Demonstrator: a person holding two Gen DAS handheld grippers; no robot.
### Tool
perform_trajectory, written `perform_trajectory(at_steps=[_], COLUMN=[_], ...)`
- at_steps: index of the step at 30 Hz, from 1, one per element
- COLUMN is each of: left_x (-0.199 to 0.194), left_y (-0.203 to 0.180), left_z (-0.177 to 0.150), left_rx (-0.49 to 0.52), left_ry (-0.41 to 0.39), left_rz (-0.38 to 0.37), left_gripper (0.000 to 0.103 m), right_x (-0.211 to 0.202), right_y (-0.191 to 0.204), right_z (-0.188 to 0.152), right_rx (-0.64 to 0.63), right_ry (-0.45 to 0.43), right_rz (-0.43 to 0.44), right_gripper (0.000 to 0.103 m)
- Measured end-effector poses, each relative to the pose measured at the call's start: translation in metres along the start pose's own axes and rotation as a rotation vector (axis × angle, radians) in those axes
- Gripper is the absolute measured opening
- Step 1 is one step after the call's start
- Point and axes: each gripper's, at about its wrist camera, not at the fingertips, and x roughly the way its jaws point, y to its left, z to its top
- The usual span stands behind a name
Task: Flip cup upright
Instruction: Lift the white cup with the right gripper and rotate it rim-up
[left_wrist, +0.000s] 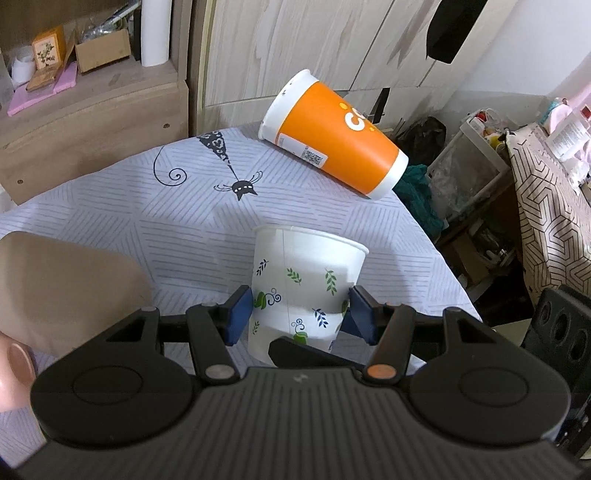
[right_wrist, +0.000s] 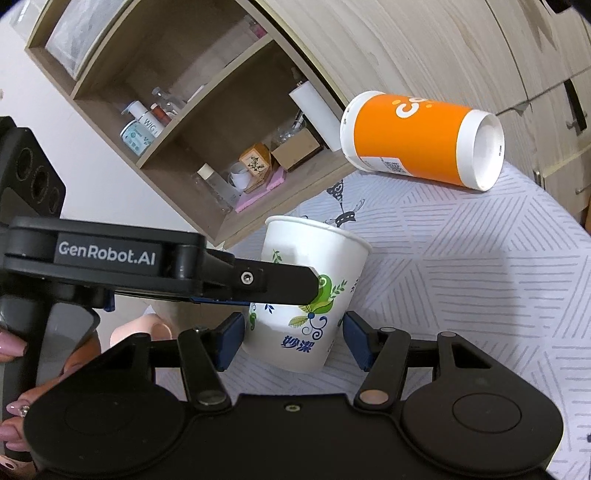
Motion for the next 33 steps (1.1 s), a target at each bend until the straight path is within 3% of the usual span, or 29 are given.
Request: perform_trajectory(at_steps=[17, 24, 27, 33], left_x=[-0.036, -0.073, -0.089, -0.108], left_y=[-0.019, -0.016, -0.007, 0.013], left_z=[-0.062, -0.109, -0.133, -0.165], left_rx=[0.067, 0.043, 0.008, -0.032], left_ry=[-0.174, -0.286, -0.335, -0.400], left_rz=[0.018, 0.055, 0.032, 0.050], left_gripper=[0.057, 0.057, 0.057, 0.057], right_x=[-0.029, -0.049, -0.057, -0.051], right_y=[0.024, 0.062, 0.081, 0.103], right_z=[-0.028, -0.046, -0.059, -0.076], right_rx=[-0.238, -0.441, -0.559, -0.642], right_ry=[-0.034, -0.061, -0.096, -0.089], right_rz=[0.007, 0.047, 0.047, 0.100], right_gripper=[0.064, 0.063, 0.061, 0.060])
